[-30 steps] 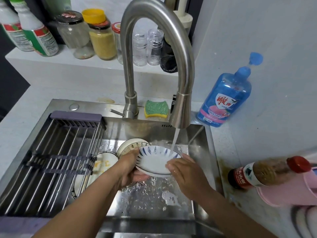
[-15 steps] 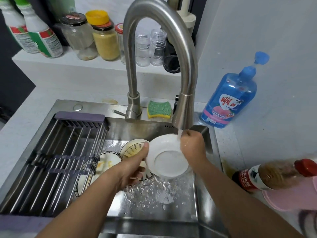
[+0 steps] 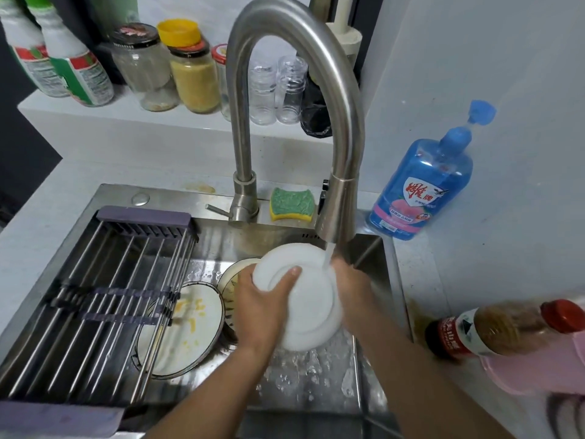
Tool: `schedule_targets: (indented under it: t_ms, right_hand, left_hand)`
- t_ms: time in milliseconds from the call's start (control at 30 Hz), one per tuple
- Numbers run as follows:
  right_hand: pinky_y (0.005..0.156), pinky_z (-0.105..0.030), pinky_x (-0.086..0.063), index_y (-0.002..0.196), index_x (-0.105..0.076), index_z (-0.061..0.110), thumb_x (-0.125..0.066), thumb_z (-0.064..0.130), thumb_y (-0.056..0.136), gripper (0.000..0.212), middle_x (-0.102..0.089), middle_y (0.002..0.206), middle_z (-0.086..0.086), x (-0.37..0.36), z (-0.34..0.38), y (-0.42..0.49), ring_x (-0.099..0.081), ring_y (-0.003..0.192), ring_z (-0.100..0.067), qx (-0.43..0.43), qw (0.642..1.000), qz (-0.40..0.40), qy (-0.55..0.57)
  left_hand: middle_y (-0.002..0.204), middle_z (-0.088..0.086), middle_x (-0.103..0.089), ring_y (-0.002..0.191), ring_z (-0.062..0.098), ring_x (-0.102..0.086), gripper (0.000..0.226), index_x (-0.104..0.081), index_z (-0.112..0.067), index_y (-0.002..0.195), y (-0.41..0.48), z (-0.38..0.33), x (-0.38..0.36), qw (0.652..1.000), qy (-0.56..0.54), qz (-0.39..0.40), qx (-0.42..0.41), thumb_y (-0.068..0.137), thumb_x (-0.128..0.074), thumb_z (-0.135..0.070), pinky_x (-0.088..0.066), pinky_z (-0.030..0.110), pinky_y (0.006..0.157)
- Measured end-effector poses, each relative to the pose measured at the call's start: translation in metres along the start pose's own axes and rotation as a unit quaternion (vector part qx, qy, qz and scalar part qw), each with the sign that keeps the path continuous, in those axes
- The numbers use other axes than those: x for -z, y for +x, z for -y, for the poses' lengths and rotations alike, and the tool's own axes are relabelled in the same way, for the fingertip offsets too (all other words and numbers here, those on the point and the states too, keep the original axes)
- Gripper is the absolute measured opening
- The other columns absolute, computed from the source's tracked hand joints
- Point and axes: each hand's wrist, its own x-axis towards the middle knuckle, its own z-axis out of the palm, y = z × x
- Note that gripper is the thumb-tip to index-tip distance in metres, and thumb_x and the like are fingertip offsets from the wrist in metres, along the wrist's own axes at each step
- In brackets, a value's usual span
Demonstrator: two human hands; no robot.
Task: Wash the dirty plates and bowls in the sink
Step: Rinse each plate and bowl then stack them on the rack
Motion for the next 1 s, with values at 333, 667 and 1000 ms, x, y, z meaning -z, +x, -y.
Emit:
schedule_targets:
  t_ms: [333, 667, 1000]
  right_hand:
    - [0.053, -0.023, -0.052, 0.078, -0.073, 0.008, -0.086, 0.037, 0.079, 0.032, -0.073, 0.067, 0.002, -0.010, -0.001, -0.034, -0.068, 0.061, -0.012, 0.107, 0.983, -0.052, 0.137]
    - [0.051, -0.019, -0.047, 0.073, -0.070, 0.015, -0.082, 0.038, 0.082, 0.028, -0.071, 0.065, 0.006, -0.005, 0.001, -0.053, -0.064, 0.061, -0.007, 0.158, 0.977, -0.081, 0.118]
    - [0.074, -0.044, -0.061, 0.098, -0.073, 0.016, -0.070, 0.042, 0.092, 0.027, -0.078, 0.090, -0.006, -0.010, -0.019, -0.027, -0.072, 0.082, -0.027, -0.014, 0.953, -0.018, 0.301]
  left_hand:
    - [0.160, 0.002, -0.037, 0.151, 0.023, -0.027, 0.080, -0.031, -0.039, 0.154, 0.003, -0.005, -0.039, 0.958, 0.243, 0.123, -0.093, 0.088, -0.008, -0.080, -0.026, 0.048, 0.121]
    - [0.129, 0.015, -0.064, 0.118, 0.034, -0.060, 0.093, -0.057, -0.012, 0.135, 0.041, -0.019, -0.037, 0.974, 0.146, 0.111, 0.130, 0.093, -0.005, -0.077, -0.043, 0.043, 0.106]
    - [0.133, 0.027, -0.064, 0.118, 0.041, -0.066, 0.046, -0.058, -0.001, 0.136, 0.003, 0.005, 0.008, 0.777, -0.440, 0.320, 0.316, 0.092, -0.069, -0.012, -0.053, 0.064, 0.095]
